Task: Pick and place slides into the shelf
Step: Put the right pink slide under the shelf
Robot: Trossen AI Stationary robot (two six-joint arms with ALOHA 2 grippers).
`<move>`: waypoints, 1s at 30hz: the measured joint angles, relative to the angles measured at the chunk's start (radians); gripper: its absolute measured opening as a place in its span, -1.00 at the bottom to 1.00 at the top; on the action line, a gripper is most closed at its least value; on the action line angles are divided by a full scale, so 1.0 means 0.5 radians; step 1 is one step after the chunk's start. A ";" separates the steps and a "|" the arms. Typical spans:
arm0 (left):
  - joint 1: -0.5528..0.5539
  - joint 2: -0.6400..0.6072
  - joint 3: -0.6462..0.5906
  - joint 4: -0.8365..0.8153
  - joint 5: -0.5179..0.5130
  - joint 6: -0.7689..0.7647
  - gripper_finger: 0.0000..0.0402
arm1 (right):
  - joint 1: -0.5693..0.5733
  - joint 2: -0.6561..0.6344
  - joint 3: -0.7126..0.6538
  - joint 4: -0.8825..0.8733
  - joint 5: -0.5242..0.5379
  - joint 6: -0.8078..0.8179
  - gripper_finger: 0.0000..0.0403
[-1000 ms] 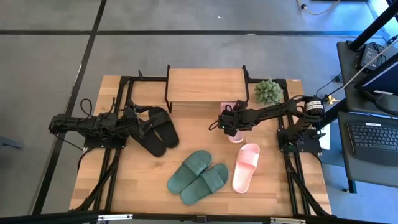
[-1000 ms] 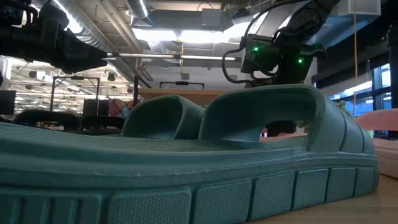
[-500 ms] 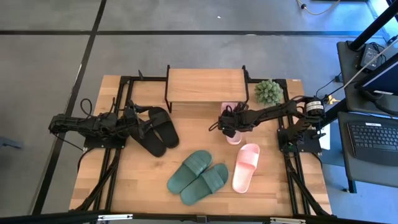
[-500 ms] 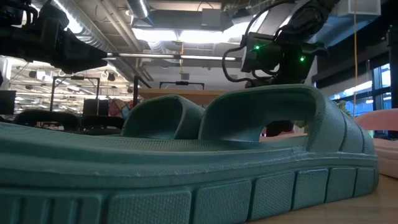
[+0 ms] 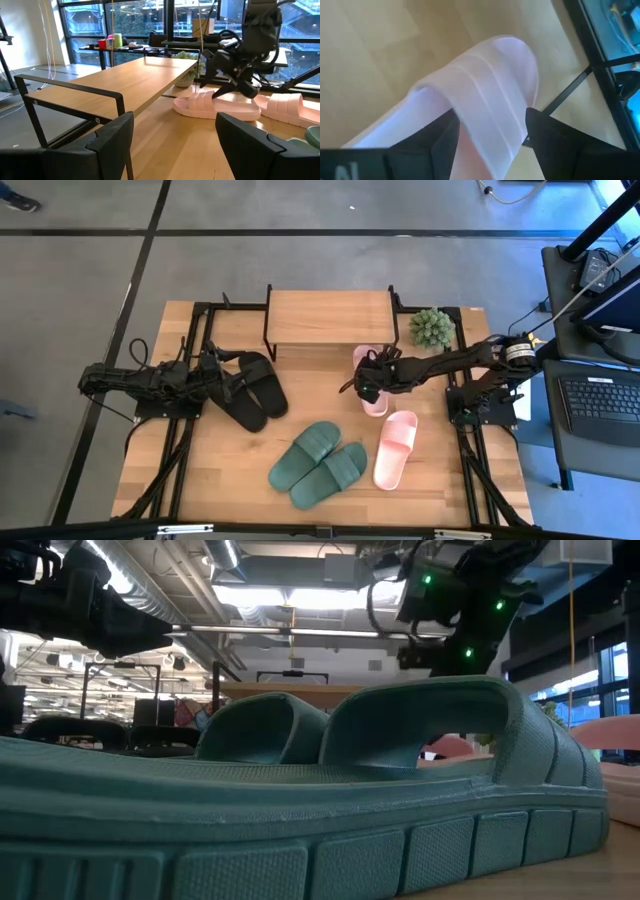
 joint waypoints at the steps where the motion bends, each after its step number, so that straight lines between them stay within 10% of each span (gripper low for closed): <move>1: 0.000 0.000 0.000 0.000 0.000 -0.001 0.36 | 0.002 -0.024 0.000 -0.004 -0.039 0.025 0.13; 11: 0.000 0.000 0.000 0.000 0.000 0.000 0.36 | 0.108 -0.232 0.000 -0.087 -0.236 0.124 0.13; 20: 0.000 0.000 0.000 0.000 0.000 -0.002 0.36 | 0.250 -0.287 0.000 -0.118 -1.413 -0.197 0.13; 30: 0.000 0.000 0.000 0.000 0.000 -0.004 0.36 | 0.393 -0.072 0.000 -0.079 -1.686 -0.196 0.13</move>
